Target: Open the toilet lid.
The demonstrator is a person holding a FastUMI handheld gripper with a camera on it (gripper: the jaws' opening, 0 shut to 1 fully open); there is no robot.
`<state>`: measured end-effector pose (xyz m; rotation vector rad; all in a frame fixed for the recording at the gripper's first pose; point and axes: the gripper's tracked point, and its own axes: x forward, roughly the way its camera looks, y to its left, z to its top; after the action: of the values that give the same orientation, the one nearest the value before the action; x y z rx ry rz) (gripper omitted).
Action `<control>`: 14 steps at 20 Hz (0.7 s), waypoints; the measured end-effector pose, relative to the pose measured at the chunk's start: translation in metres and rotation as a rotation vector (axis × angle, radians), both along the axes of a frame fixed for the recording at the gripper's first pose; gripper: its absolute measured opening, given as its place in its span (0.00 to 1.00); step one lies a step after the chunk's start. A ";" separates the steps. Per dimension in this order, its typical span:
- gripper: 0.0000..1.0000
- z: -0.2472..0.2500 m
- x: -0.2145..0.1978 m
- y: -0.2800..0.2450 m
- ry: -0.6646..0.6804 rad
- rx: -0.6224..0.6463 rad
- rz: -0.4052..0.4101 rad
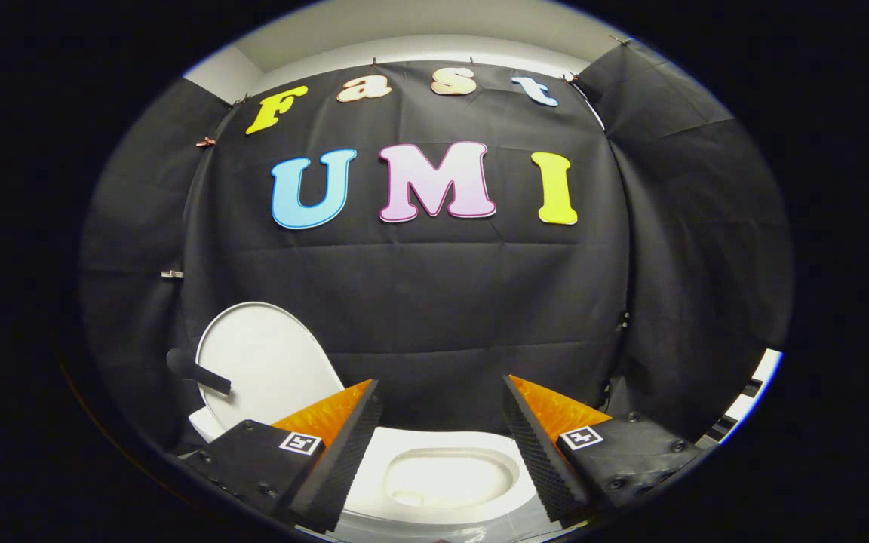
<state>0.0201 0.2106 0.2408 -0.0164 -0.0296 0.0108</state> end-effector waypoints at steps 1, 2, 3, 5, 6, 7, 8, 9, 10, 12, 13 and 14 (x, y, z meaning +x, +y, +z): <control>0.99 -0.002 0.001 0.001 0.005 0.001 0.001; 0.99 -0.004 0.001 0.001 0.008 0.005 0.002; 0.99 -0.005 0.001 0.002 0.010 0.012 0.009; 0.99 -0.007 0.000 0.002 0.006 0.006 0.010; 0.99 -0.012 0.000 0.002 0.012 -0.004 0.008; 0.99 -0.014 0.000 0.004 0.017 -0.009 0.013; 0.99 -0.016 0.000 0.004 0.023 -0.007 0.015; 0.99 -0.018 -0.001 0.004 0.028 -0.003 0.014; 0.99 -0.018 -0.001 0.003 0.027 0.003 0.015; 0.99 -0.017 -0.001 0.001 0.025 0.008 0.011; 0.99 -0.018 -0.001 0.000 0.027 0.012 0.013; 0.99 -0.020 -0.001 0.000 0.036 0.017 0.014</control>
<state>0.0191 0.2103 0.2205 0.0012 0.0058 0.0251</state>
